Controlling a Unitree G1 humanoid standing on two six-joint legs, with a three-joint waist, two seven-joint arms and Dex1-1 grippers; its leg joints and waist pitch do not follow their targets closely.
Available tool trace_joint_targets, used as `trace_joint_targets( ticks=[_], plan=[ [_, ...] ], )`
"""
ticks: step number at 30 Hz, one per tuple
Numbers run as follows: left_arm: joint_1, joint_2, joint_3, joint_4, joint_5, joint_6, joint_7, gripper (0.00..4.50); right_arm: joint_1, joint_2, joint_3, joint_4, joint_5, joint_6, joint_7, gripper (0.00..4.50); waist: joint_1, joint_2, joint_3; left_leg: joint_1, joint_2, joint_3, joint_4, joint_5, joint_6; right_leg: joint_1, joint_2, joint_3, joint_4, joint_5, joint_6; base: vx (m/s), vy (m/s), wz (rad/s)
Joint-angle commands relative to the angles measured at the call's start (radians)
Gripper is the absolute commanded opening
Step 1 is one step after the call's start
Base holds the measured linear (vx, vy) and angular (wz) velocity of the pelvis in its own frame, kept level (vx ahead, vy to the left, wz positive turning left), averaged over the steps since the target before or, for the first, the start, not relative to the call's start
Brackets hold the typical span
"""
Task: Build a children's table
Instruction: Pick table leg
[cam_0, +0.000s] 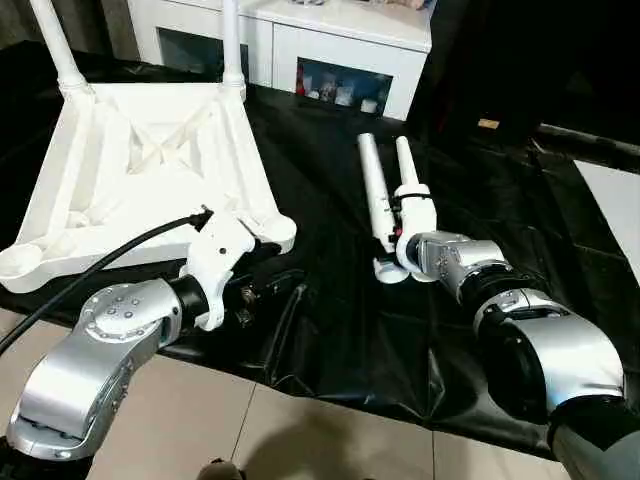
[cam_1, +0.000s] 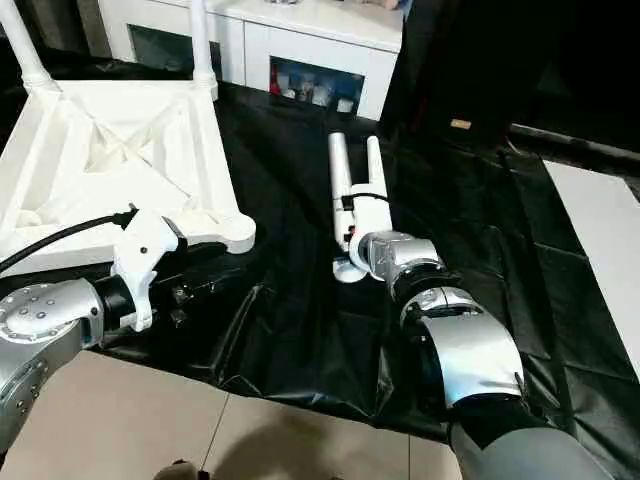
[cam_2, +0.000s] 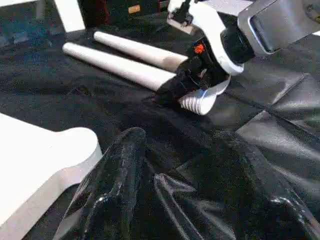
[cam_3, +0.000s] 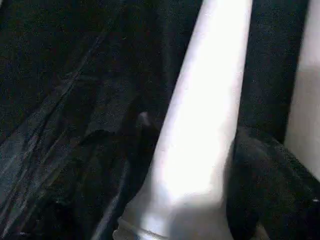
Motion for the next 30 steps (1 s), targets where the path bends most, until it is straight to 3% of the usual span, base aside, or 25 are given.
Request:
trace_joint_targets(
  ticks=[1, 7, 16, 18, 19, 20, 21, 30],
  plan=[
    [0.000, 0.005, -0.010, -0.016, -0.010, 0.010, 0.001, 2.50, 0.033, 0.004, 0.014, 0.028, -0.016, 0.034, 0.023, 3.57, 0.002, 0.021, -0.060, 0.014, 0.014, 0.000, -0.072, -0.185, -0.058, 0.039, -0.086, 0.058, -0.100, -0.081, -0.146, 0.000, 0.000, 0.00],
    [0.007, 0.013, -0.009, -0.021, -0.015, 0.020, -0.006, 2.50, 0.022, -0.002, 0.045, 0.031, -0.043, 0.088, 0.114, 2.89, 0.001, 0.020, -0.062, 0.015, 0.015, -0.002, -0.075, -0.189, -0.062, 0.038, -0.086, 0.057, -0.100, -0.077, -0.147, 0.000, 0.000, 0.00],
    [0.010, 0.024, -0.015, -0.016, -0.010, 0.026, -0.005, 2.50, 0.017, -0.003, 0.057, 0.027, -0.056, 0.095, 0.152, 2.34, 0.003, 0.012, -0.062, 0.018, 0.017, -0.003, -0.078, -0.213, -0.067, 0.034, -0.088, 0.057, -0.103, -0.112, -0.143, 0.000, 0.000, 0.00],
    [0.012, 0.027, -0.015, -0.016, -0.008, 0.026, -0.004, 2.50, 0.013, -0.002, 0.055, 0.024, -0.056, 0.094, 0.164, 2.05, 0.003, 0.013, -0.062, 0.018, 0.018, -0.004, -0.078, -0.213, -0.068, 0.034, -0.088, 0.056, -0.103, -0.112, -0.144, 0.000, 0.000, 0.00],
    [0.011, 0.028, -0.017, -0.015, -0.006, 0.026, -0.004, 2.50, 0.012, -0.003, 0.055, 0.023, -0.056, 0.093, 0.168, 2.05, 0.002, 0.008, -0.062, 0.017, 0.017, -0.003, -0.078, -0.213, -0.067, 0.035, -0.088, 0.057, -0.104, -0.115, -0.142, 0.000, 0.000, 0.00],
    [0.013, 0.029, -0.017, -0.014, -0.005, 0.026, -0.003, 2.50, 0.009, -0.003, 0.055, 0.021, -0.054, 0.089, 0.173, 1.96, 0.003, 0.010, -0.062, 0.017, 0.017, -0.004, -0.078, -0.206, -0.066, 0.035, -0.090, 0.057, -0.103, -0.113, -0.142, 0.000, 0.000, 0.00],
    [0.013, 0.029, -0.016, -0.013, -0.003, 0.027, -0.002, 2.50, 0.007, -0.002, 0.056, 0.020, -0.055, 0.084, 0.183, 1.93, 0.002, 0.004, -0.062, 0.016, 0.018, -0.003, -0.078, -0.205, -0.065, 0.035, -0.089, 0.056, -0.104, -0.114, -0.141, 0.000, 0.000, 0.00],
    [0.012, 0.024, 0.006, -0.011, -0.004, 0.019, 0.015, 2.50, -0.017, -0.011, 0.050, 0.006, -0.048, 0.072, 0.255, 1.89, 0.000, 0.002, -0.061, 0.014, 0.018, -0.002, -0.078, -0.188, -0.057, 0.035, -0.090, 0.057, -0.104, -0.116, -0.140, 0.000, 0.000, 0.00]
  ],
)
